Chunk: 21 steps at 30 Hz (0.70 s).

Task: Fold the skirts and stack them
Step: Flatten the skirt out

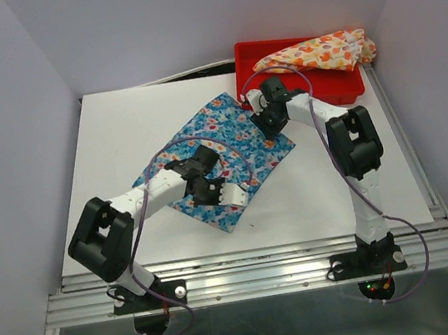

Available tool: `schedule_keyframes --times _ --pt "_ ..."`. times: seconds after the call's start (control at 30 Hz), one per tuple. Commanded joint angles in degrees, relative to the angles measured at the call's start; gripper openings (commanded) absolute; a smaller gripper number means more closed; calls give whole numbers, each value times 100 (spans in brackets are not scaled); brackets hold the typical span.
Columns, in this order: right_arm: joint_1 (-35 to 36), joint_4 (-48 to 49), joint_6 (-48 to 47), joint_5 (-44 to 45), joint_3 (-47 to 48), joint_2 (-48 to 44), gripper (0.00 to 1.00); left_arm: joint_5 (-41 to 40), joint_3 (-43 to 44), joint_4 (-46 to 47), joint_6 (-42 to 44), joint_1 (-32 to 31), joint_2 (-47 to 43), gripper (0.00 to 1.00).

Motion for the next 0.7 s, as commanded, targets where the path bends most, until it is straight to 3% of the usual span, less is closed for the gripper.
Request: schedule_keyframes --times 0.0,0.13,0.27,0.3,0.43,0.5,0.67 --pt "40 13 -88 -181 352 -138 44 972 804 -35 -1280 -1335 38 27" --pt "40 -128 252 -752 -34 -1016 46 1509 2006 -491 -1960 -1338 154 29" --pt "40 -234 1211 -1472 -500 -1808 47 1949 2439 -632 -2417 189 -48 29" --pt "241 -225 1361 -1718 -744 -1983 47 1836 2536 -659 -2461 880 4 29" --pt "1041 283 1923 -1843 -1352 -2213 47 695 2467 -283 -2462 1904 407 28" --pt "1488 416 1986 -1896 -1441 -2074 47 44 2379 -89 -2374 2082 715 27" --pt "2105 732 2066 -1694 -1450 -1511 46 -55 2273 290 -2522 2854 1243 27"
